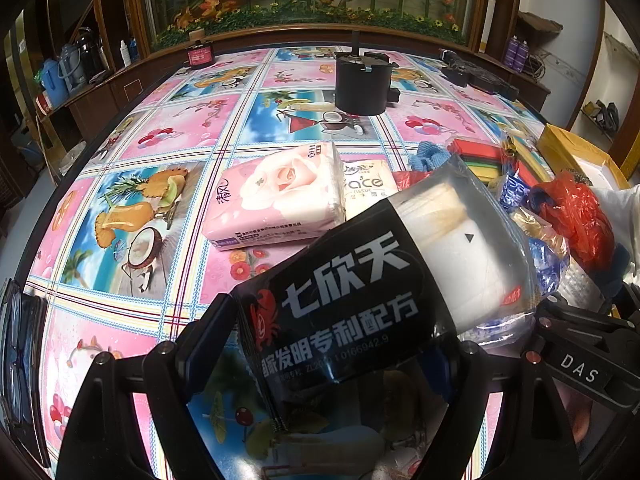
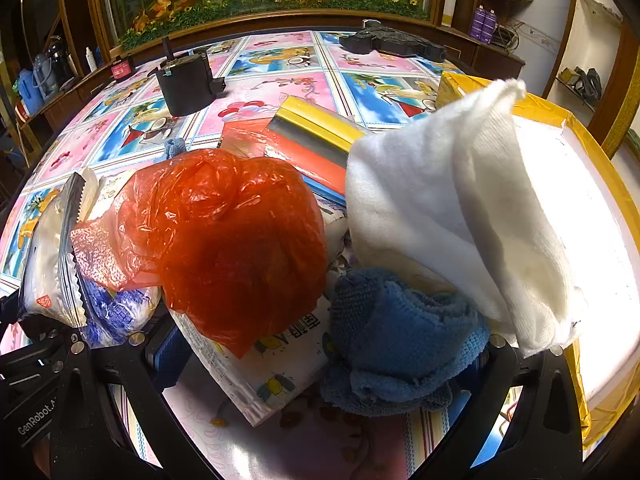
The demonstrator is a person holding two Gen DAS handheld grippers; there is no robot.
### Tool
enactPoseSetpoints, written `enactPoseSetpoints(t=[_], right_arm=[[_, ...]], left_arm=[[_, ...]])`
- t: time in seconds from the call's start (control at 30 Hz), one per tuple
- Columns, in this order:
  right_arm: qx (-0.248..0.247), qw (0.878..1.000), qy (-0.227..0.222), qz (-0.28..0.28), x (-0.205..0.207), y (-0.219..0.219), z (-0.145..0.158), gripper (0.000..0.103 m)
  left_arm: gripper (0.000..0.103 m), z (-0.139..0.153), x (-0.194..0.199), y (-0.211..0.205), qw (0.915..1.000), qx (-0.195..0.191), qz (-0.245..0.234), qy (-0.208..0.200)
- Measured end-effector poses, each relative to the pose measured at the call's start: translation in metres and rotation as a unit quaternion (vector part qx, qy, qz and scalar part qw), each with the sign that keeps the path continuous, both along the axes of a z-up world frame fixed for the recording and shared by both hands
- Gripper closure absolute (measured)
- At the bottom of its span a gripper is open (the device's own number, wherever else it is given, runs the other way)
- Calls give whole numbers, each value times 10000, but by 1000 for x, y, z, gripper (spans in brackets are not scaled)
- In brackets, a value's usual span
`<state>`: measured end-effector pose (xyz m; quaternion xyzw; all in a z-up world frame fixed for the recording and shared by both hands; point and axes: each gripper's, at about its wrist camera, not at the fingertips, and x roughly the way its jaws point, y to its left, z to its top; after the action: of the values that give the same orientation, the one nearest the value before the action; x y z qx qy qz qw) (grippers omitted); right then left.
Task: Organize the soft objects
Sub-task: 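Hold the black snack bag in the left tool while the right tool approaches the blue knitted cloth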
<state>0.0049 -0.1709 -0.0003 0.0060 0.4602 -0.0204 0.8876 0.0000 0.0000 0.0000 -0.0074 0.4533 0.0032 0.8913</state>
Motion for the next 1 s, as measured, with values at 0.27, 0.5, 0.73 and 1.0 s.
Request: enactPoseSetpoints(t=[0.27,0.5,0.73,1.0], right_arm=[[17,9973,256,688,-1,-2,-2,0],[-54,9959,337,836,-20,2,2,0],[-540,9939,171,949,-34,10,7,0],[-760,9917,-69,1032,-47,14,14,0]], left_arm=[[17,0,0,0,10000,-3,1,1],[17,0,0,0,10000,-3,-1,4],[16,0,0,0,10000,-6,0,6],[15,0,0,0,10000,-6,4,8]])
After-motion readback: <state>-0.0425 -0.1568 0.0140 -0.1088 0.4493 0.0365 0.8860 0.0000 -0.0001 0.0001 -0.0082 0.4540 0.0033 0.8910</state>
